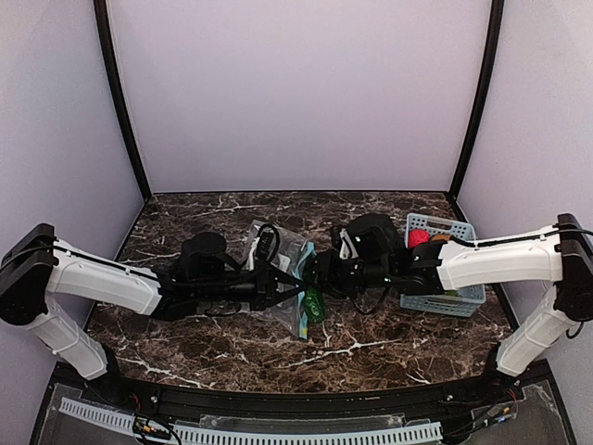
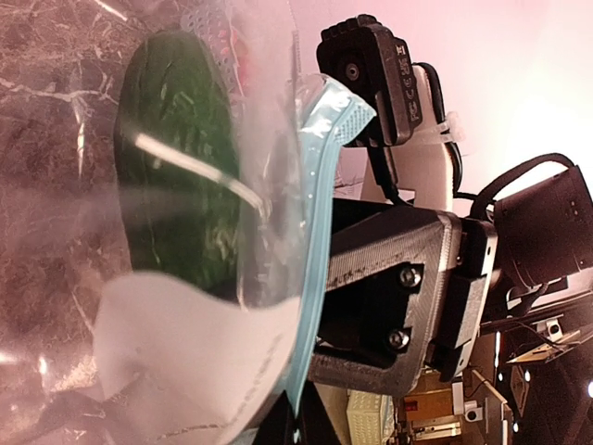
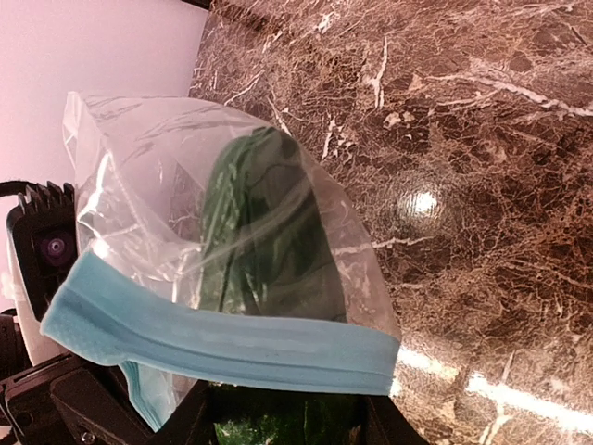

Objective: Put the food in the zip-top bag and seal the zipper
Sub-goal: Place the fake vegetable in the zipper food storage bag.

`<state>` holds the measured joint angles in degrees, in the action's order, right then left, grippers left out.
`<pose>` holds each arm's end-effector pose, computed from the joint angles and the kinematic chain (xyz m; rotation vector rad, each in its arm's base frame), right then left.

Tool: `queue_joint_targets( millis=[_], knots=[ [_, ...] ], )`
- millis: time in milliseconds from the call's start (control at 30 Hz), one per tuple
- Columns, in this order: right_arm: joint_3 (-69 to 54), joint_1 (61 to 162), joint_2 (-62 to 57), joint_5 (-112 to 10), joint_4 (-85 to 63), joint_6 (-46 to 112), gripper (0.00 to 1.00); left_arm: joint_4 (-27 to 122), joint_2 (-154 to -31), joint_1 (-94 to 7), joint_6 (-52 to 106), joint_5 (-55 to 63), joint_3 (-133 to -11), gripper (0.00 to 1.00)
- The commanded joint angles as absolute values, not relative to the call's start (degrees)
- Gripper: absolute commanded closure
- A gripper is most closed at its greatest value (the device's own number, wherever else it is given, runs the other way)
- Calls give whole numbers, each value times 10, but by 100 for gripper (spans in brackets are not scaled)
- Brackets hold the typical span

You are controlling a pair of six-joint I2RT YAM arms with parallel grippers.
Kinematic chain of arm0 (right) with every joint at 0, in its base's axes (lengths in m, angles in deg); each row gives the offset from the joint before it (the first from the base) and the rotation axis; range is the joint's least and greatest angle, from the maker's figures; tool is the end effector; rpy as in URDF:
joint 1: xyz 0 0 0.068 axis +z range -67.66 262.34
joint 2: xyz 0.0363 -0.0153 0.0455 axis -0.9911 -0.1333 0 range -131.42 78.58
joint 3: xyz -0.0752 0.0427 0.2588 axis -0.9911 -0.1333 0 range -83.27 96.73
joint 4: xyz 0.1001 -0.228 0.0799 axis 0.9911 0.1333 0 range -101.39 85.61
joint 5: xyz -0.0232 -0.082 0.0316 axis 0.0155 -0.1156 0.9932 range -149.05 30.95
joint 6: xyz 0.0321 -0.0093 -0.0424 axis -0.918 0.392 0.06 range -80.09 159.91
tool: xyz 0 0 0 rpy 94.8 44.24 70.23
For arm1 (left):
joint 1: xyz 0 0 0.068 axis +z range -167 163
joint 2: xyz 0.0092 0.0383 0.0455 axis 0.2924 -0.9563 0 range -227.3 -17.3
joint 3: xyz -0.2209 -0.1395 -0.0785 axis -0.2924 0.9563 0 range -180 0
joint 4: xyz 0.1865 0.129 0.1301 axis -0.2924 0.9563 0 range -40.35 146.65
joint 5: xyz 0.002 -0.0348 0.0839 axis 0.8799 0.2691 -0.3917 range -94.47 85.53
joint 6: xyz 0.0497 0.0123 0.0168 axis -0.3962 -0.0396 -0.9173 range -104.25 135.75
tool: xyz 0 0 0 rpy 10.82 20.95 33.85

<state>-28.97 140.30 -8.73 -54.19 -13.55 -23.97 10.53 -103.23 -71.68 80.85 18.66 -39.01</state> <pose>0.1777 0.2896 0.2380 0.0668 2.4190 1.2497 0.1726 -0.2676 0.2243 0.1803 2.0975 -1.7763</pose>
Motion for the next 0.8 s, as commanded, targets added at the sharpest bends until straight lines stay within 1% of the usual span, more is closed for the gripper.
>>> queue_joint_targets(
  millis=[0, 100, 267, 367, 467, 600, 767],
  knots=[
    [-279, 1406, -107, -554, -147, -233, 61, 55, -1050, -721, 852, 168, -399, 99],
    [-285, 1410, -113, -555, -139, -233, 53, 35, -1063, -721, 865, 166, -400, 99],
    [-305, 1414, -107, -555, -142, -236, 37, 22, -1074, -722, 876, 153, -392, 99],
    [-314, 1415, -98, -560, -141, -235, 34, 10, -1074, -721, 884, 144, -382, 99],
    [-319, 1416, -89, -563, -134, -235, 27, 2, -1072, -721, 891, 134, -375, 99],
    [-326, 1419, -69, -568, -124, -232, 21, -3, -1071, -719, 895, 123, -370, 99],
    [-344, 1426, -25, -573, -116, -223, 10, -12, -1071, -716, 901, 117, -362, 99]
  ],
)
